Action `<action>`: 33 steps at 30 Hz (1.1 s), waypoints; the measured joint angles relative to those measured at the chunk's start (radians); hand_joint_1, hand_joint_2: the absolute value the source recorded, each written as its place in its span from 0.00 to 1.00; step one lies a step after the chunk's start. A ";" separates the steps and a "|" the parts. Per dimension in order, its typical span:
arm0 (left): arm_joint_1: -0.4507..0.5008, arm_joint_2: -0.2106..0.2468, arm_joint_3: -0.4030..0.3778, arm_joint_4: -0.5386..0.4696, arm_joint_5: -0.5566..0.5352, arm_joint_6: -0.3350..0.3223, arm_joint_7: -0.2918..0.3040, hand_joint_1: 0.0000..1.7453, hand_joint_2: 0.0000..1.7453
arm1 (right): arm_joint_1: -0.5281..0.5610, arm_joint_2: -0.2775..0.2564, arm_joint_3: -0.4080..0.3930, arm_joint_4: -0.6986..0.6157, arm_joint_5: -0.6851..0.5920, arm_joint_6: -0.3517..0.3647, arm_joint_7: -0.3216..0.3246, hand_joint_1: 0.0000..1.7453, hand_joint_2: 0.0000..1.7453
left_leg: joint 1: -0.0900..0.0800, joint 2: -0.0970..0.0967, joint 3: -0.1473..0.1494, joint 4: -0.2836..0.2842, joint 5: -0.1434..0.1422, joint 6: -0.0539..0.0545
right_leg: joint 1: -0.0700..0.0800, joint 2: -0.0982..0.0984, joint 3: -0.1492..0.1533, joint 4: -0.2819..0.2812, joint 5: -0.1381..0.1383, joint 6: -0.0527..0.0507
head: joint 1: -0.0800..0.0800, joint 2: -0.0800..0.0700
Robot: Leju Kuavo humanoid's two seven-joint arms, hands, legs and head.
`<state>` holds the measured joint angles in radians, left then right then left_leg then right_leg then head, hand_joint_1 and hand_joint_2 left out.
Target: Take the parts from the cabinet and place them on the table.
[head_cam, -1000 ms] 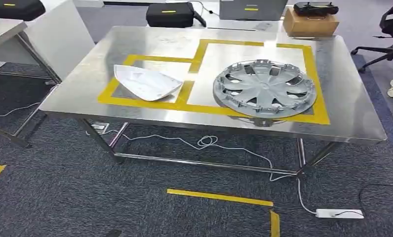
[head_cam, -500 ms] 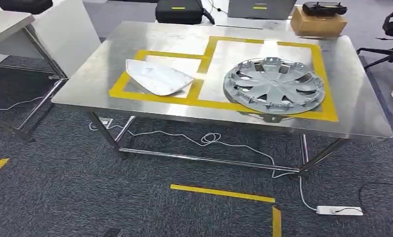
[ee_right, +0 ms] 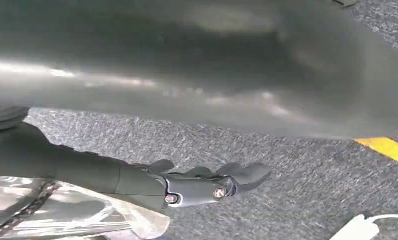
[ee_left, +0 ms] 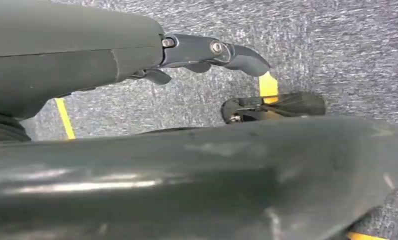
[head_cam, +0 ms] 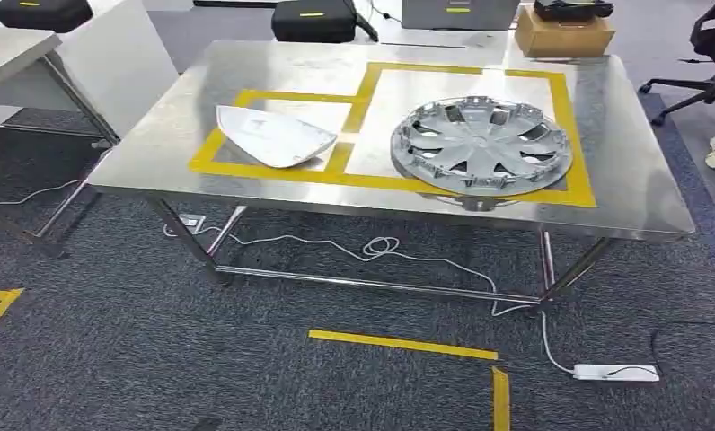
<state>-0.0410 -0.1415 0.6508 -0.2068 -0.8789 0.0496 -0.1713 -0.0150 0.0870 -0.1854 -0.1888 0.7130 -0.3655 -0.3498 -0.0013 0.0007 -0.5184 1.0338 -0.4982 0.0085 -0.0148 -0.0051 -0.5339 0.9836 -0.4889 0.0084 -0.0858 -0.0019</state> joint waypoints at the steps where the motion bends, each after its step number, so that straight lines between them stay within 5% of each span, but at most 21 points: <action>1: -0.002 0.003 0.000 0.000 0.000 0.000 0.000 0.00 0.00 | -0.001 0.003 0.000 0.000 0.000 0.000 0.000 0.00 0.00 | -0.006 0.000 0.019 -0.041 -0.008 0.009 | 0.006 0.000 -0.005 0.004 0.002 0.005 | 0.002 0.000; 5: 0.001 0.002 0.000 0.000 0.000 0.000 0.000 0.00 0.00 | -0.001 0.003 0.000 0.000 0.000 0.000 0.000 0.00 0.00 | -0.006 0.000 0.005 -0.056 0.005 0.023 | 0.004 -0.003 -0.015 -0.001 0.018 0.030 | 0.001 0.000; 6: 0.001 0.000 0.000 0.000 0.000 0.001 0.000 0.00 0.00 | -0.001 0.002 0.000 0.000 0.000 0.000 0.000 0.00 0.00 | 0.001 0.005 0.008 -0.065 0.016 0.026 | 0.001 0.001 -0.026 0.010 0.003 0.034 | 0.001 0.000; 9: -0.003 -0.002 0.000 0.000 0.000 0.001 0.000 0.00 0.00 | -0.001 0.002 0.000 0.000 0.000 0.000 0.000 0.00 0.00 | -0.001 0.005 -0.014 -0.064 0.028 0.039 | 0.000 0.003 -0.106 0.208 -0.128 0.042 | 0.010 0.000; 11: -0.001 -0.002 0.000 0.000 0.000 0.001 0.000 0.00 0.00 | 0.001 0.002 0.000 0.000 0.000 0.000 0.000 0.00 0.00 | -0.003 0.006 -0.027 -0.060 0.036 0.038 | 0.000 0.003 -0.143 0.314 -0.166 0.047 | 0.010 0.000; 13: 0.000 -0.002 0.000 0.000 -0.001 0.001 0.000 0.00 0.00 | 0.002 0.002 0.000 0.001 0.000 0.000 0.000 0.00 0.00 | -0.003 0.006 -0.038 -0.053 0.041 0.034 | 0.000 0.002 -0.085 0.229 -0.112 0.047 | 0.011 0.000; 15: -0.001 -0.003 0.000 0.000 -0.001 0.001 0.000 0.00 0.00 | -0.001 0.002 0.000 0.001 0.001 0.000 0.000 0.00 0.00 | -0.001 0.005 -0.046 -0.041 0.041 0.031 | -0.004 0.002 0.030 0.036 -0.039 0.046 | 0.011 0.000; 16: -0.002 -0.003 0.000 0.000 -0.001 0.001 0.000 0.00 0.00 | -0.005 0.002 0.000 0.001 0.001 0.000 0.000 0.00 0.00 | -0.008 0.005 -0.051 -0.036 0.042 0.023 | -0.001 0.003 0.047 -0.003 -0.063 0.044 | 0.011 0.000; 17: -0.003 -0.003 0.000 0.000 -0.001 0.002 0.000 0.00 0.00 | -0.004 0.002 0.000 0.001 0.001 0.000 0.000 0.00 0.00 | -0.010 0.005 -0.054 -0.030 0.042 0.020 | 0.000 0.007 0.041 -0.005 -0.050 0.031 | 0.008 0.000; 20: -0.003 -0.002 0.000 0.000 -0.003 0.002 0.000 0.00 0.00 | 0.000 0.002 0.000 0.001 0.001 0.000 0.000 0.00 0.00 | -0.007 0.004 -0.056 -0.030 0.053 0.005 | 0.004 0.005 0.034 0.002 -0.043 0.017 | 0.009 0.000; 21: -0.002 -0.001 0.000 0.000 -0.006 0.003 0.000 0.00 0.00 | 0.000 0.003 0.000 0.001 0.001 0.000 0.000 0.00 0.00 | -0.005 0.004 -0.060 -0.023 0.044 0.000 | -0.002 0.000 0.032 -0.003 -0.034 0.004 | 0.010 0.000; 22: -0.001 -0.001 0.000 0.000 -0.010 0.003 0.000 0.00 0.00 | -0.002 0.003 0.000 0.001 0.000 0.000 -0.001 0.00 0.00 | -0.004 0.003 -0.070 0.002 0.011 -0.007 | -0.002 0.001 0.038 -0.003 -0.031 -0.003 | 0.006 0.000; 24: -0.003 -0.001 0.000 0.000 -0.012 0.003 0.000 0.00 0.00 | -0.002 0.002 -0.002 0.001 -0.001 0.001 -0.002 0.00 0.00 | 0.002 0.003 -0.121 0.151 -0.091 -0.017 | -0.001 0.000 0.024 -0.001 -0.020 -0.011 | 0.003 0.000; 26: -0.002 -0.001 0.000 0.000 -0.014 0.006 0.000 0.00 0.00 | 0.001 0.002 -0.006 0.001 -0.001 0.002 -0.003 0.00 0.00 | 0.004 0.003 -0.156 0.272 -0.139 -0.020 | 0.002 -0.001 0.012 0.002 -0.014 -0.011 | 0.003 0.000; 28: 0.000 -0.001 0.000 0.000 -0.015 0.007 0.000 0.00 0.00 | 0.002 0.002 -0.008 0.002 -0.001 0.002 -0.003 0.00 0.00 | 0.004 0.003 -0.120 0.230 -0.101 -0.016 | 0.004 -0.001 0.004 0.005 -0.011 -0.009 | 0.002 0.000; 30: -0.001 -0.001 0.000 0.000 -0.014 0.007 0.000 0.00 0.00 | 0.001 0.002 -0.008 0.002 0.000 0.002 -0.003 0.00 0.00 | 0.001 0.002 -0.023 0.054 -0.018 0.001 | 0.007 0.001 0.004 0.005 -0.007 -0.006 | 0.003 0.000; 31: -0.001 0.001 0.000 0.000 -0.014 0.008 0.000 0.00 0.00 | 0.001 0.002 -0.008 0.002 0.001 0.002 -0.003 0.00 0.00 | -0.004 0.002 0.013 -0.021 -0.006 0.013 | 0.005 0.001 0.003 0.005 -0.005 -0.003 | 0.003 0.000; 33: -0.003 0.002 0.001 0.000 -0.013 0.007 -0.001 0.00 0.00 | 0.000 0.005 -0.009 0.002 0.002 -0.001 -0.004 0.00 0.00 | -0.007 0.002 0.015 -0.041 -0.011 0.016 | 0.011 -0.001 -0.009 0.010 0.001 0.009 | 0.003 0.000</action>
<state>-0.0439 -0.1396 0.6516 -0.2068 -0.8919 0.0568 -0.1721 -0.0147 0.0916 -0.1942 -0.1869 0.7145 -0.3666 -0.3540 -0.0082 0.0032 -0.5032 0.9932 -0.5088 0.0244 -0.0038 -0.0058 -0.5430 0.9941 -0.4880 0.0176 -0.0832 -0.0019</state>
